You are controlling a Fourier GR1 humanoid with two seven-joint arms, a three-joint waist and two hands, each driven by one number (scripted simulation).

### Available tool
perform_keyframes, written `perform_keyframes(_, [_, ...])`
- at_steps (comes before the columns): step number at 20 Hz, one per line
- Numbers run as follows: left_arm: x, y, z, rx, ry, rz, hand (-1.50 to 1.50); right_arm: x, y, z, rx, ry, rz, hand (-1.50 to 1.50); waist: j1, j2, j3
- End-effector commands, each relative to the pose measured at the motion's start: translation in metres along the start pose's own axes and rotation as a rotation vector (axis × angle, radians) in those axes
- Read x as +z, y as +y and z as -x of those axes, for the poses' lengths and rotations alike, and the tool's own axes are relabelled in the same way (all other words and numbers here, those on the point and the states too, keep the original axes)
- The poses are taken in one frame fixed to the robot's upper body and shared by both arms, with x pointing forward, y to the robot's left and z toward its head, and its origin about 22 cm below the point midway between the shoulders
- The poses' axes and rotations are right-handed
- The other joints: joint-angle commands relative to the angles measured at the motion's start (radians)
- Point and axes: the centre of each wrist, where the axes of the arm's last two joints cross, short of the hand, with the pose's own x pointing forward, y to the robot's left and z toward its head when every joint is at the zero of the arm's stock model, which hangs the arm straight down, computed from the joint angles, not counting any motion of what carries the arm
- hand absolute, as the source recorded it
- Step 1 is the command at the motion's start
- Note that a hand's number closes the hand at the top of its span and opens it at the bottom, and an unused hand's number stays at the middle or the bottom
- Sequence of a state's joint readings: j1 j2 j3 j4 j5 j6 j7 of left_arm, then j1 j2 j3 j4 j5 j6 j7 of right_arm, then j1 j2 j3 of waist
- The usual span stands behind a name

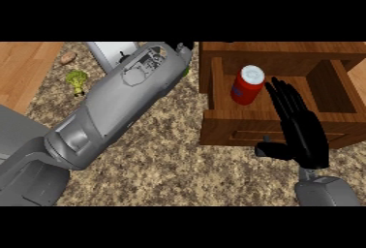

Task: Pick up the can, place it into the drawer and close the drawer

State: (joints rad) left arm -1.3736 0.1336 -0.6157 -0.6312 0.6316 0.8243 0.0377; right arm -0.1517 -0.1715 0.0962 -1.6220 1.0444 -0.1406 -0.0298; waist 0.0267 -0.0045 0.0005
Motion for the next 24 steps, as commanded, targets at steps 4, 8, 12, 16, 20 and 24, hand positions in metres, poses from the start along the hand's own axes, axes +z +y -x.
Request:
perform_keyframes(4, [-0.002, 0.029, -0.014, 0.004, -0.006, -0.014, -1.50, -0.029, 0.044, 0.020, 0.037, 0.034, -0.004, -1.50, 0.010, 0.004, 0.001])
perform_keyframes(8, [0.004, 0.039, -0.007, -0.008, 0.010, 0.008, -1.50, -0.024, 0.057, 0.041, 0.068, 0.054, 0.007, -1.50, 0.019, 0.004, 0.001])
perform_keyframes(12, [-0.003, 0.066, -0.014, -0.024, 0.025, -0.023, -1.50, -0.040, 0.063, 0.048, 0.138, 0.055, 0.009, -1.50, 0.022, 0.006, 0.001])
perform_keyframes(16, [0.010, 0.057, -0.015, -0.009, 0.033, 0.007, -1.50, -0.049, 0.079, 0.046, 0.165, 0.076, 0.032, -1.50, 0.038, 0.008, 0.002])
perform_keyframes(20, [0.015, 0.087, 0.010, -0.009, 0.045, 0.021, -1.50, -0.084, 0.071, 0.034, 0.166, 0.075, 0.115, -1.50, 0.042, 0.013, 0.000])
perform_keyframes(24, [0.025, 0.093, 0.006, -0.026, 0.040, 0.016, -1.50, -0.108, 0.068, 0.033, 0.162, 0.079, 0.147, -1.50, 0.051, 0.011, 0.001])
